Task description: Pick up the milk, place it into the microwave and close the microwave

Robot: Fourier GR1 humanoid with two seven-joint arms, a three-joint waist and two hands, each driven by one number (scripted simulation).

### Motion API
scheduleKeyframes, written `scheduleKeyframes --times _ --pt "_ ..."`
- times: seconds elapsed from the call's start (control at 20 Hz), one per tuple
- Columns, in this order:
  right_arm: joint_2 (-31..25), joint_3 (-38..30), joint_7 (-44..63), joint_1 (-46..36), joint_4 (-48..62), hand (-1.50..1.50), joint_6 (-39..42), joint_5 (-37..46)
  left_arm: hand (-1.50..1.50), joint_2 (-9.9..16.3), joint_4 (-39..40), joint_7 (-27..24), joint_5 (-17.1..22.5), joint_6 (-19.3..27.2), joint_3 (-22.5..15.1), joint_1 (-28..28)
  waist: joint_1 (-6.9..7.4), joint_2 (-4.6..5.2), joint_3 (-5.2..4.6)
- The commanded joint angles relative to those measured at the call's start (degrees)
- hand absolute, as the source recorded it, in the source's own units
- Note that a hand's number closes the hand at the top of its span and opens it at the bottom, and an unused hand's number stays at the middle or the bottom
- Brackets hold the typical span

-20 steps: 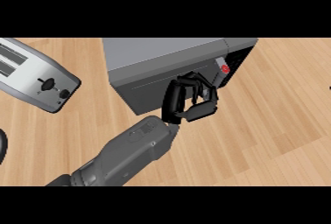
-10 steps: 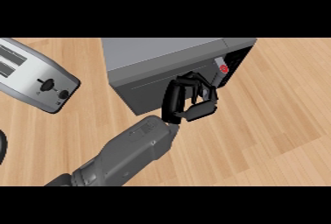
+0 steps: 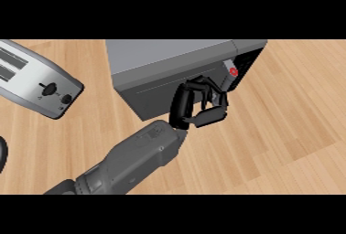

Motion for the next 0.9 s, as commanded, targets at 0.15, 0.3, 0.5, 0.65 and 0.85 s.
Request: scheduleKeyframes --times 0.15,0.3,0.5,0.65,0.85 --pt "-0.44 1.04 0.34 -0.52 -0.11 -1.5 1.53 -3.69 1.5 -0.15 9.24 4.55 0.28 1.4 -0.64 -3.99 0.53 0.87 0.03" --pt "-1.3 0.89 0.88 -0.37 -0.02 -1.5 1.98 -4.19 1.5 -0.16 9.22 5.87 1.88 3.29 -0.6 -3.95 0.72 0.76 -0.05" --pt "-2.19 -0.2 1.11 -0.99 -1.09 -1.5 1.08 -5.19 1.5 -0.16 10.89 6.07 3.1 4.52 -0.69 -2.79 2.61 0.36 -0.28" --pt "-2.67 -0.95 1.3 -0.08 -2.05 -1.5 1.11 -6.03 1.5 -0.16 12.23 6.93 4.16 6.67 -0.91 -2.15 3.6 -0.27 -0.25" --pt "-3.0 -1.93 1.72 1.9 -2.31 -1.5 0.99 -6.76 1.5 -0.05 12.17 6.78 6.05 5.01 -1.31 -1.09 4.65 -0.23 -0.3"
